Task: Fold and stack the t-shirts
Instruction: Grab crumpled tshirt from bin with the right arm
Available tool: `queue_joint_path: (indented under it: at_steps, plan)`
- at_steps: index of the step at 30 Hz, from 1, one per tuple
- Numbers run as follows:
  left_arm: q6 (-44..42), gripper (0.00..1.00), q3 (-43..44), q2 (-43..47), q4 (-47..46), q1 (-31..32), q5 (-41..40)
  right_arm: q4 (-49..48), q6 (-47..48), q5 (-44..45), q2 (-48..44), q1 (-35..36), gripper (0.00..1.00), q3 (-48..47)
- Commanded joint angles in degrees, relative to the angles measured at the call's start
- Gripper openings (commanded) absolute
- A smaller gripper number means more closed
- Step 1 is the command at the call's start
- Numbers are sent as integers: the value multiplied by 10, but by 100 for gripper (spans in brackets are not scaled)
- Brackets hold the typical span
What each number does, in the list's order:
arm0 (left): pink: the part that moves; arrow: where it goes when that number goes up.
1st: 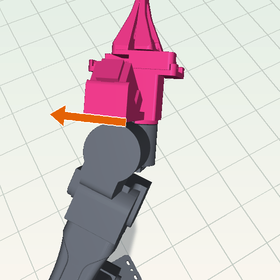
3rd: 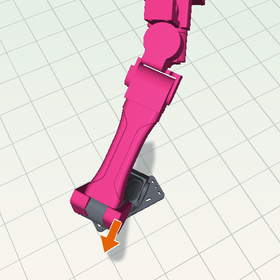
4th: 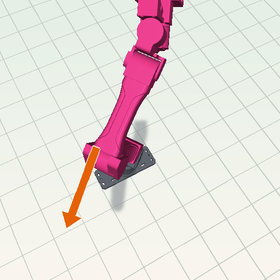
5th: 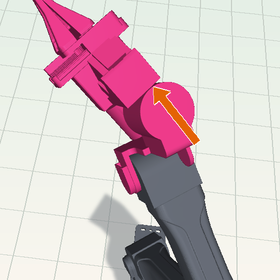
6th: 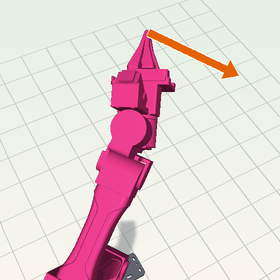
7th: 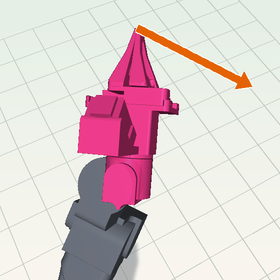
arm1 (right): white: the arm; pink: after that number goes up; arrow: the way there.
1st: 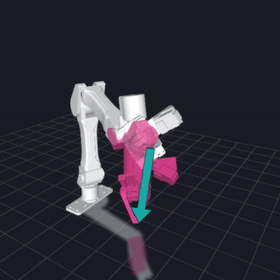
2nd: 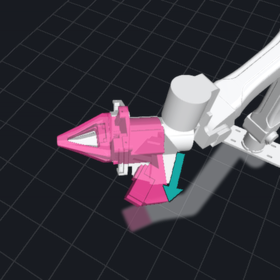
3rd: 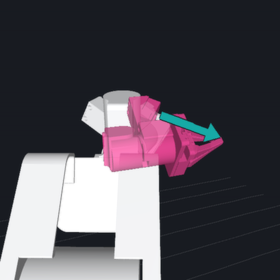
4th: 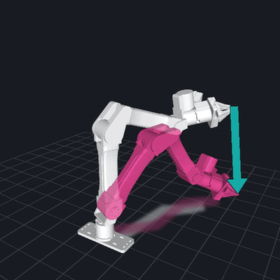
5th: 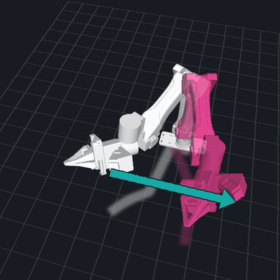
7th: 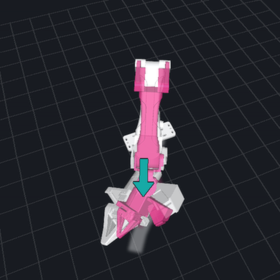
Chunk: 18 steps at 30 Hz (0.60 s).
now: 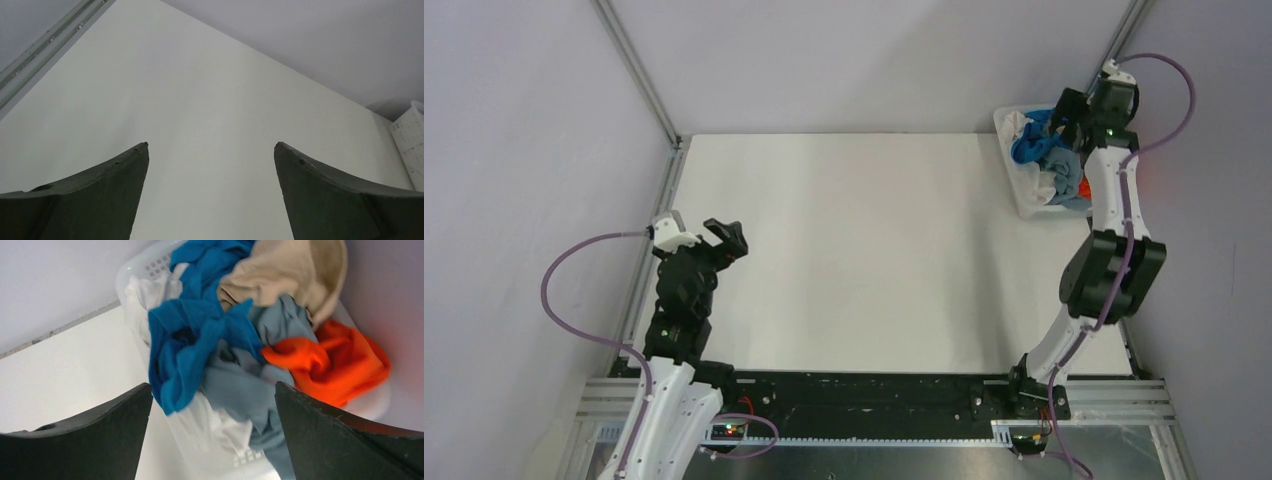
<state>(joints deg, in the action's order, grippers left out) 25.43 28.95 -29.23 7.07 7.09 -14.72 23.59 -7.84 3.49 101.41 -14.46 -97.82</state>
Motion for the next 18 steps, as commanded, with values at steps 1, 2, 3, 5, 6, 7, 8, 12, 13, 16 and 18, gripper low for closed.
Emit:
queue_joint_path:
  at_steps: [1, 2, 3, 5, 6, 7, 8, 12, 13, 16, 18]
  plan:
    - [-6, 98, 29, -16, -3, -3, 1, 101, 62, -37, 77, 22, 96, -151]
    - [-6, 98, 30, -22, -3, -3, 2, 113, 72, -23, 103, 28, 96, -186]
    - [-8, 98, 31, -27, -2, -3, 2, 117, 85, 5, 116, 39, 96, -202]
    - [-8, 98, 32, -34, -2, -3, 0, 125, 114, 36, 151, 53, 96, -240]
    - [-9, 98, 34, -36, -2, -3, -2, 134, 128, 42, 172, 61, 96, -263]
    - [-9, 98, 34, -39, 0, -3, -3, 140, 132, 54, 182, 64, 96, -274]
    - [-9, 98, 35, -40, 0, -3, -4, 150, 135, 62, 199, 69, 96, -292]
    - [-9, 98, 36, -42, 1, -3, -7, 151, 138, 98, 227, 75, 93, -301]
    - [-9, 98, 36, -42, 1, -3, -10, 151, 138, 103, 234, 76, 91, -301]
    - [-8, 98, 36, -44, 1, -3, -13, 155, 134, 104, 245, 76, 87, -301]
    - [-9, 98, 36, -45, 1, -3, -16, 157, 131, 103, 252, 76, 85, -299]
